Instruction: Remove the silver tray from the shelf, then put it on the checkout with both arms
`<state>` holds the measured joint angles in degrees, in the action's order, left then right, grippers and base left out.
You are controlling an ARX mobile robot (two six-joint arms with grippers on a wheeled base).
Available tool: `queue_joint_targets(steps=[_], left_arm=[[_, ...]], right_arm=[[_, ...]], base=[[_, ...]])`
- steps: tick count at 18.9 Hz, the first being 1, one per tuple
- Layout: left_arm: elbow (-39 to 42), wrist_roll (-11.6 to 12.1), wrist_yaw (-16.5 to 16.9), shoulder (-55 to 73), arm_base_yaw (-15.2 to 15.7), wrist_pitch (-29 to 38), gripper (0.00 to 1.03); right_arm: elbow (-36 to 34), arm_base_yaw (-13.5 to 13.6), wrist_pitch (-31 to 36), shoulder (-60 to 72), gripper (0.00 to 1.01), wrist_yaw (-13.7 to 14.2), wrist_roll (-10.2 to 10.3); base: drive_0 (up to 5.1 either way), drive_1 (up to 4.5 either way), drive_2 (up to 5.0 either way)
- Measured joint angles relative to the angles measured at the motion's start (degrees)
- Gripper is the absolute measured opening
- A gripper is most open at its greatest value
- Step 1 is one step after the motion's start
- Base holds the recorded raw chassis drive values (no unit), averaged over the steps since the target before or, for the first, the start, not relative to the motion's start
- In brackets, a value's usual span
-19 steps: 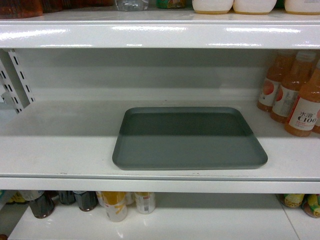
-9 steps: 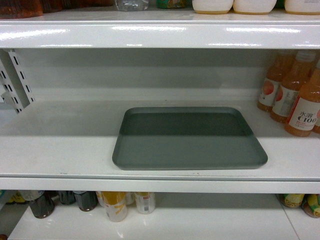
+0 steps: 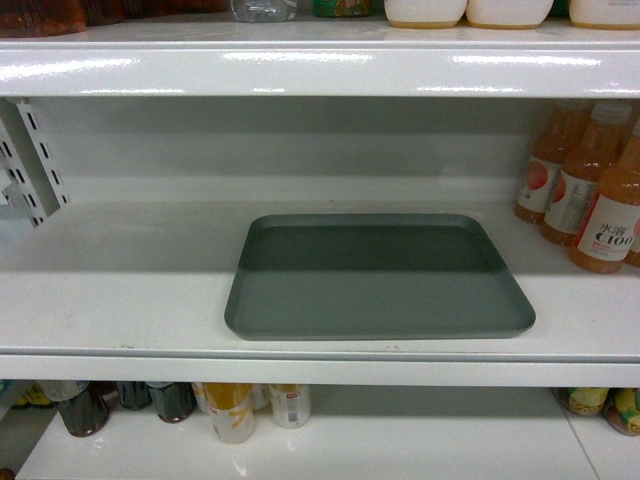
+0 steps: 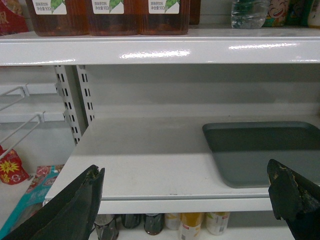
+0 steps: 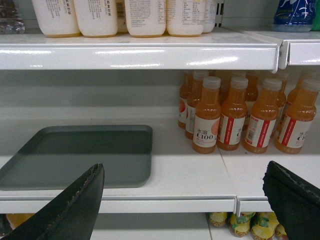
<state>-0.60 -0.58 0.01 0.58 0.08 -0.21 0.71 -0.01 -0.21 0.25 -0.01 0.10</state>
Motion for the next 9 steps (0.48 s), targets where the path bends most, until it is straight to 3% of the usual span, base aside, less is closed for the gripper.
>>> queue_joint_targets(steps=[2,3,4,5,6,9], left_arm=[[0.0,0.0,0.0,0.0,0.0,0.0,0.98],[-1.4,-0.4,-4.1,1.3,-1.3,-5.2,0.98],[-4.1,-1.3,-10.5,6.7,-4.4,-10.7,0.98],[-7.5,-1.6,-16.5,17.9,-6.5,-10.7,0.98],[-9.0,-2.5,-17.2,26.6,-6.3,-6.9,0.98],[-11.5,-4.1,-13.3,49.0,-8.6,6.7,0.98]], right_arm=[[0.0,0.0,0.0,0.0,0.98,0.0,0.0],[0.5,0.0,-2.2,0.6,0.98,-0.4,0.0],[2.4,0.1,-6.8,4.2,0.98,-0.8,-0.2],[4.5,1.4,-4.7,14.5,0.98,-0.5,-0.1],[5.9,3.0,-0.6,22.6,0.98,-0.5,-0.2],[8.8,5.9,11.0,43.3,0.98,-0.5,0.3]], base=[[0.0,0.00,0.0],[0.0,0.00,0.0],[0.0,0.00,0.0],[0.0,0.00,0.0],[0.0,0.00,0.0],[0.0,0.00,0.0]])
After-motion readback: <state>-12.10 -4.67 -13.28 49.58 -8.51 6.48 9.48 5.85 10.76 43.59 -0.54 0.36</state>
